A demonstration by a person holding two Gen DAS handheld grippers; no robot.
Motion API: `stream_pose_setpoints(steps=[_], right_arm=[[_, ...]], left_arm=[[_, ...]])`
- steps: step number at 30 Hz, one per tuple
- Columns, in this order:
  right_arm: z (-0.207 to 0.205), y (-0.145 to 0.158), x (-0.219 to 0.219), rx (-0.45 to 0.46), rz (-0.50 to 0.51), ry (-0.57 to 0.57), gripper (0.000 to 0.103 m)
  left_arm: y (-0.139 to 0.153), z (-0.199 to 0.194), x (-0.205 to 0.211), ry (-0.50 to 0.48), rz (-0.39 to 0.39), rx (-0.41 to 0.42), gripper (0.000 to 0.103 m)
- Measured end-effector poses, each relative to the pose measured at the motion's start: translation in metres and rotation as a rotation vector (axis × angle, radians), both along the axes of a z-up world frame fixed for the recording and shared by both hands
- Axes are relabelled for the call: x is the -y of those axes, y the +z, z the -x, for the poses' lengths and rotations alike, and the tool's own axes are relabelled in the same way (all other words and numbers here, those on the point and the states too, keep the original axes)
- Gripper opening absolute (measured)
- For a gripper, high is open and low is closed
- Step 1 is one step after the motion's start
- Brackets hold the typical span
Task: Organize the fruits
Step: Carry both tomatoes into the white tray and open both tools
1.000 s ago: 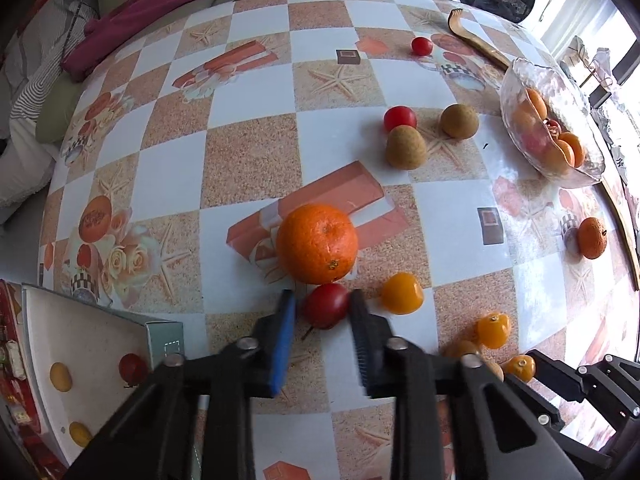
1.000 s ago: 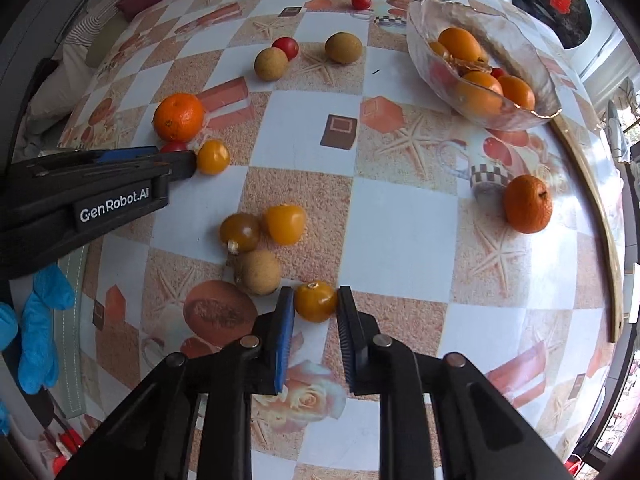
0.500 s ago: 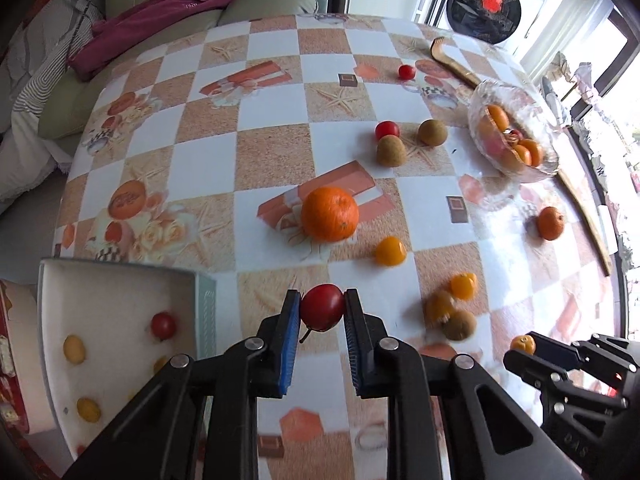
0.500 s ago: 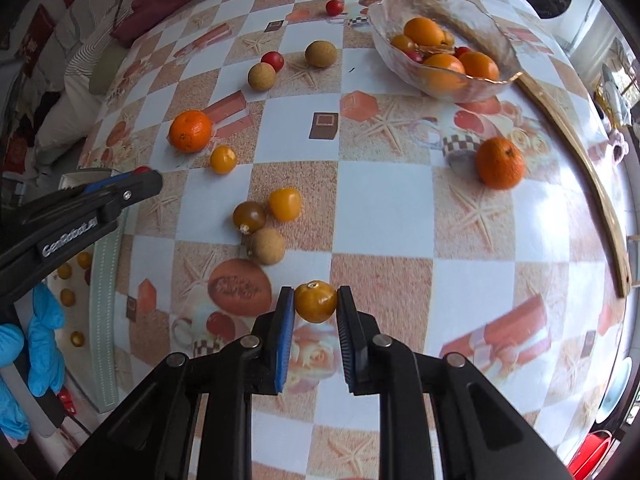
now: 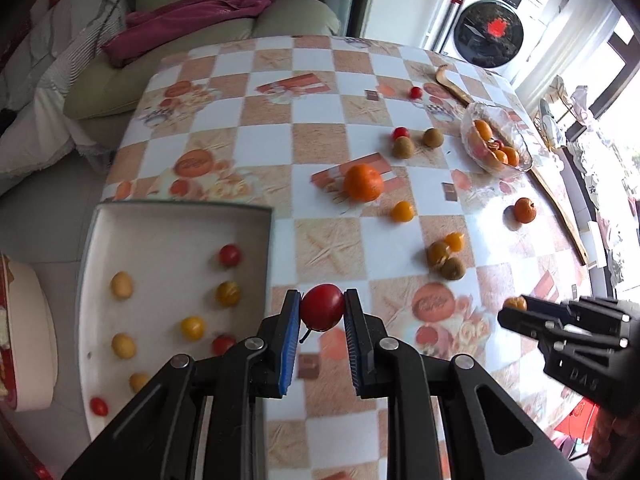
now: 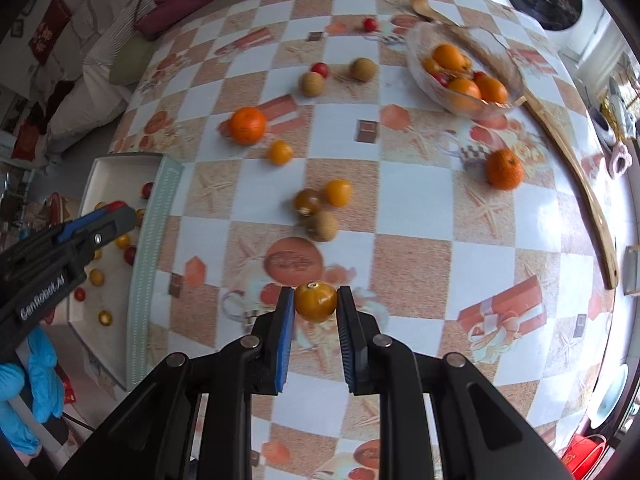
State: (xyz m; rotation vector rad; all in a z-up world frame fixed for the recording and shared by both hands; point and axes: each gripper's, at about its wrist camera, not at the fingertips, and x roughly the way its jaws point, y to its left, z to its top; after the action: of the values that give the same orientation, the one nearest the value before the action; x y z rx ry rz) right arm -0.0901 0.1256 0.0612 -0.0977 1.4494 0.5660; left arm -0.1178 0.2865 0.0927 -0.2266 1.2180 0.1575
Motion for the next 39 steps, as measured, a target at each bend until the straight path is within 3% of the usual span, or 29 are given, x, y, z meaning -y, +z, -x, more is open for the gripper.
stream_pose_setpoints(steps=[11,21,31,39], right_arm=[[0.028,0.022,-0.081,0.014,-0.035,0.166,0.023],[0.069,0.015,-0.172,-0.018,-0.048,0.347,0.023],[0.096,-0.022,-0.234,-0.078,0.013,0.435,0.023],[0.103,-0.05,-0.251,-0.098,0.08,0.461,0.023]], left_arm=[[0.001,0.083,-0.073,0.176,-0.013,-0.032,0.023],[-0.029,0.147,-0.131,0.311,-0.019,-0.103,0.023],[-0.071,0.154,-0.145,0.309,-0.038,-0.163,0.023],[-0.086,0.153,-0.141,0.298,-0.04,-0.184,0.023]])
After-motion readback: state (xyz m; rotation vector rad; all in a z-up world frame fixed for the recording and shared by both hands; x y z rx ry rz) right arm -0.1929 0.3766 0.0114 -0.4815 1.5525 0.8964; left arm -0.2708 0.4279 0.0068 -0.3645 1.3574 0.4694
